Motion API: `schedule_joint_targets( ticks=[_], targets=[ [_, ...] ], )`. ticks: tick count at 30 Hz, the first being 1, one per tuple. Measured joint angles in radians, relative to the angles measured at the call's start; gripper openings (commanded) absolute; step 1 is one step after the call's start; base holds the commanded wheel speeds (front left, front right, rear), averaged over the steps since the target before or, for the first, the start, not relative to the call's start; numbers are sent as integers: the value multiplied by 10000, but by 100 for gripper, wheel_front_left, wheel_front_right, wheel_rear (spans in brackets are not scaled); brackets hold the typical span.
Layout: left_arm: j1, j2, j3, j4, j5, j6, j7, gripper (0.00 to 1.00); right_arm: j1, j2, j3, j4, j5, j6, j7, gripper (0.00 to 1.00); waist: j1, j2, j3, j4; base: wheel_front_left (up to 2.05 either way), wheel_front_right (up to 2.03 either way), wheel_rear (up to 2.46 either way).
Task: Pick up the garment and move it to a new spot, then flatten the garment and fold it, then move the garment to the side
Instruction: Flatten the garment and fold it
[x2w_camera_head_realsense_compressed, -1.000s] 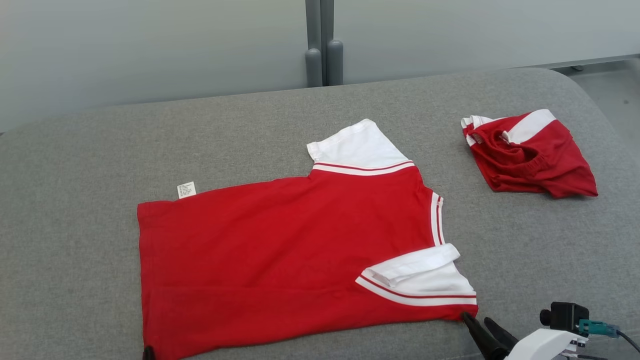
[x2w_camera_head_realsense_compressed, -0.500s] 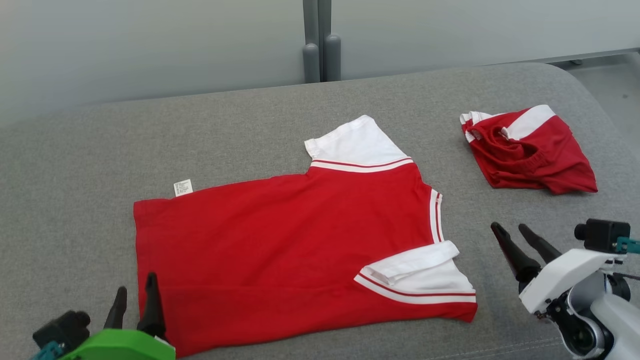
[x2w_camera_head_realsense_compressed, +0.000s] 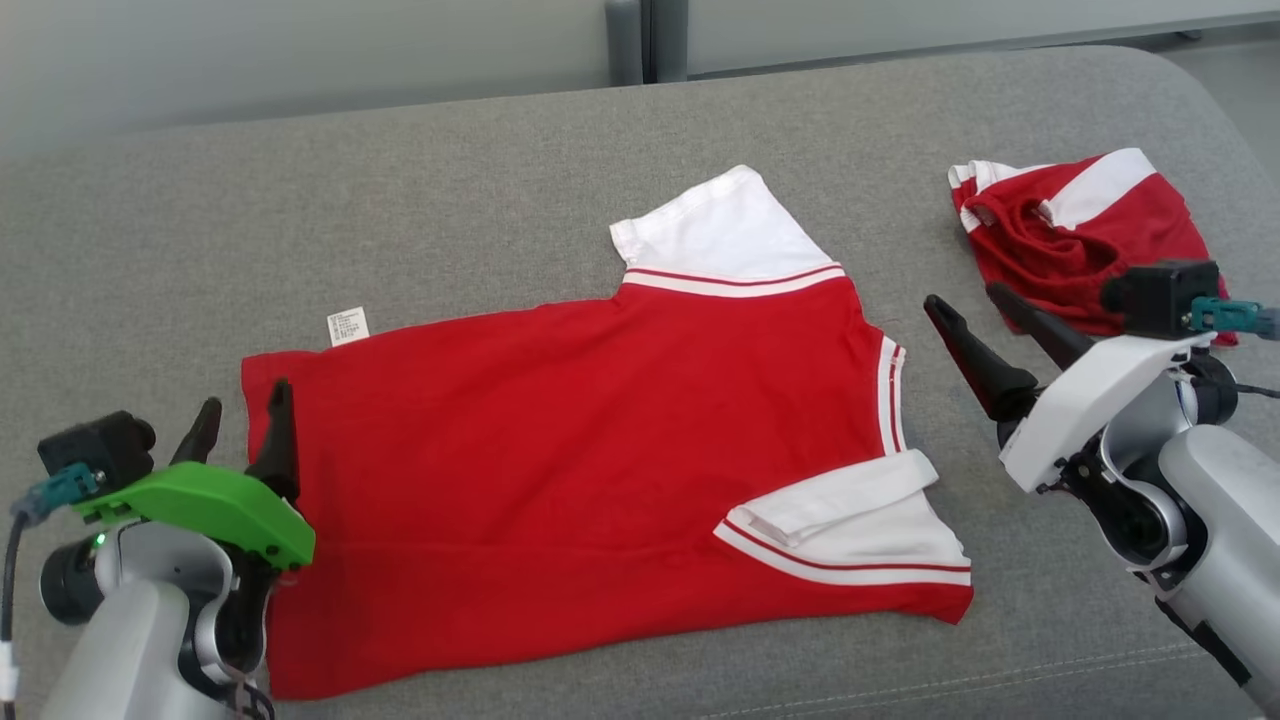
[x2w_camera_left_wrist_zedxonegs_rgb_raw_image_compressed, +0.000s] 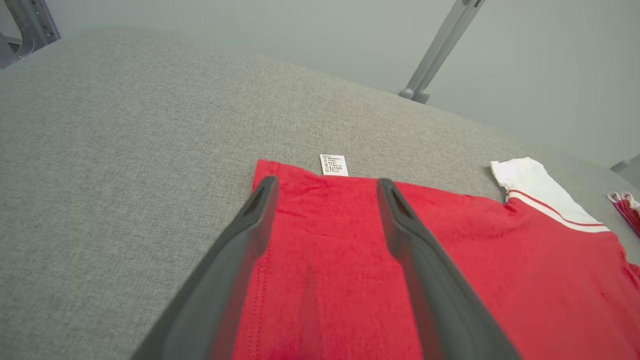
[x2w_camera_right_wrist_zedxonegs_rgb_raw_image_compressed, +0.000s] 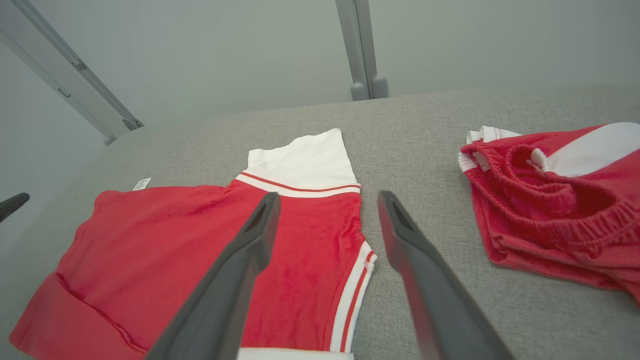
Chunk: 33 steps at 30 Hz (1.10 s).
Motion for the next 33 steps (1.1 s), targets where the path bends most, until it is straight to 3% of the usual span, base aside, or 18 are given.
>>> schedule_joint_targets(
  ticks=[10, 33],
  targets=[
    [-1571, 142, 675, 1710, 293, 48, 1087, 100, -805, 102, 136, -100, -67, 115, 449, 100, 0, 0, 1090, -232, 0, 0, 0],
    [-2938, -17, 537, 2938, 957, 48, 1346, 100, -1113, 328, 84, 286, -125, 265, 397, 100, 0, 0, 2017, -393, 0, 0, 0]
  ],
)
